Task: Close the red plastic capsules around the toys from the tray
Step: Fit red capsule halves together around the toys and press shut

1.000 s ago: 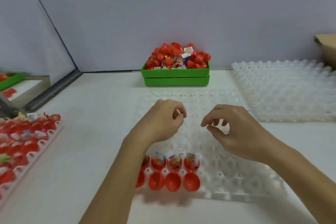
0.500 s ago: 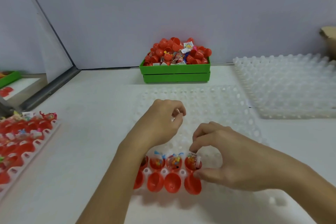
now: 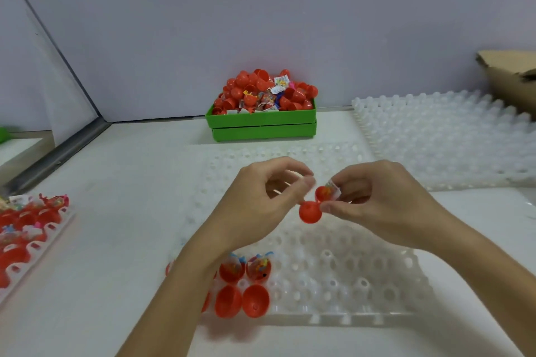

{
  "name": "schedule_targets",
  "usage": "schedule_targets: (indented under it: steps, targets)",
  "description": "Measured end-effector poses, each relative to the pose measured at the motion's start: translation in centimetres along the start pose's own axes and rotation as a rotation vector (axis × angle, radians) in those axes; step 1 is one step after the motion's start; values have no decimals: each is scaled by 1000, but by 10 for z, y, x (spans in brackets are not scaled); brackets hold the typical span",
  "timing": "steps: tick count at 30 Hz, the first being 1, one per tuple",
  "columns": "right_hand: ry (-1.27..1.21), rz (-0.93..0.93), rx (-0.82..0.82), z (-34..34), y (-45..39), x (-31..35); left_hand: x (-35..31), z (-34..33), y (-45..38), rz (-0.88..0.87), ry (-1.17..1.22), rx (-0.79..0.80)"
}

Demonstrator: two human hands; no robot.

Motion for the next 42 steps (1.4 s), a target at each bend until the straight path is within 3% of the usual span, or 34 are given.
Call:
schedule_targets:
  steps: [3,9,18,36,42]
  targets:
    - [-3,16,-68,-5,-1,-2,1,-7,1,29,-77,77]
    - [-222,16,-133,-9,-4,-3,-1,-11,-2,-58,-134,-29]
    - [-493,103,-190,-9,-5,-3,-6,-12,1,-129,-143,-3]
    - [-492,226,-258,-12,-3,-2,-9,-9,2,-154,-76,-47]
    - [-337,301,-216,-12,-4,-4,-10,-9,3,-189,-94,-50]
Point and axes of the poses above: each hand's wrist, its own y-axis away from the middle knuckle, its own z-axis out of the back of the hand, x = y × z, the point moved 1 cm from there along -y, towards the middle knuckle, and after that the axes turned 5 degrees about x, right-handed, at the moved point
